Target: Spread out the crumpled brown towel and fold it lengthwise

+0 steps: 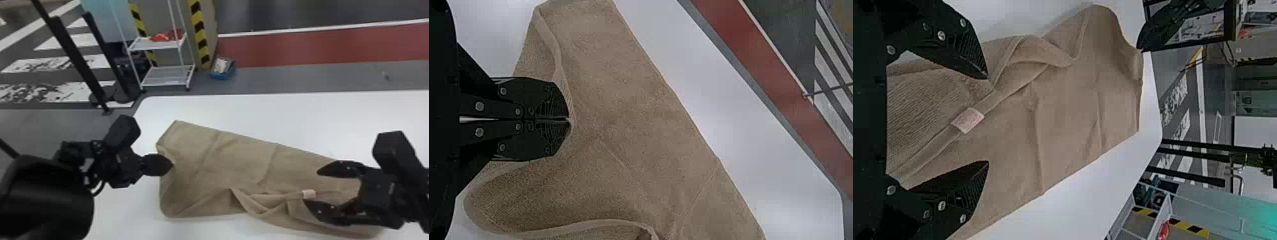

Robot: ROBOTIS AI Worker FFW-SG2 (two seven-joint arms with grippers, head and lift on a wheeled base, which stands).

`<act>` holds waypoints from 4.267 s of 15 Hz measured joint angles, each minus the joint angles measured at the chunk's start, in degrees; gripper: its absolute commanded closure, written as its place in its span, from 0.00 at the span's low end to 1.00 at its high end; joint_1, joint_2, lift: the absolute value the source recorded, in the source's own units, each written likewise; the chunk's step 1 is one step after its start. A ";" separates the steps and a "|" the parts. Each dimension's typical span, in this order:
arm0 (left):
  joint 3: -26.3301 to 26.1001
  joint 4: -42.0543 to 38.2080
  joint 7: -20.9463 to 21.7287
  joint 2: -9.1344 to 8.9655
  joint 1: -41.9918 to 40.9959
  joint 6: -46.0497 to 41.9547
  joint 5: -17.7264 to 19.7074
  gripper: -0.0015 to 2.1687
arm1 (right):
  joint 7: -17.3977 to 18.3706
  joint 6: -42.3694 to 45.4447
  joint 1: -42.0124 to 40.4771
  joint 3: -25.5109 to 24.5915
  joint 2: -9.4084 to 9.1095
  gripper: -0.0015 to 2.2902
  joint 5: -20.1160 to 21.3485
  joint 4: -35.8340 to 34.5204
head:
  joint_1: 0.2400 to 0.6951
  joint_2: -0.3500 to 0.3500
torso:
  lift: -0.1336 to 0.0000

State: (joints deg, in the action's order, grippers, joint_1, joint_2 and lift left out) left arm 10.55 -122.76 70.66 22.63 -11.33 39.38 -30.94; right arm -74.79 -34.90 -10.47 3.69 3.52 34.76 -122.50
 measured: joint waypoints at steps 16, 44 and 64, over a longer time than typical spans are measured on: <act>0.17 0.58 0.04 0.22 -0.21 -0.84 0.17 0.63 | -3.26 -4.18 3.20 3.76 2.74 0.14 5.64 6.23 | 1.00 0.90 | 0.07; -0.56 0.83 -1.72 -0.01 -0.68 -2.56 0.67 0.63 | -3.26 -1.87 -8.40 -22.90 13.20 0.62 -5.79 -4.74 | 1.00 0.49 | 0.07; -5.24 1.13 -1.40 -1.37 -0.18 -2.36 -0.88 0.63 | -3.26 -11.69 1.60 -13.79 20.18 0.10 1.34 7.34 | 1.00 0.34 | 0.07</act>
State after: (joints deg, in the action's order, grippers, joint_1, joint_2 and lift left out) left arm 5.31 -121.63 69.26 21.26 -11.51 37.03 -31.82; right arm -78.05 -46.59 -8.86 -10.10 23.71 36.10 -115.16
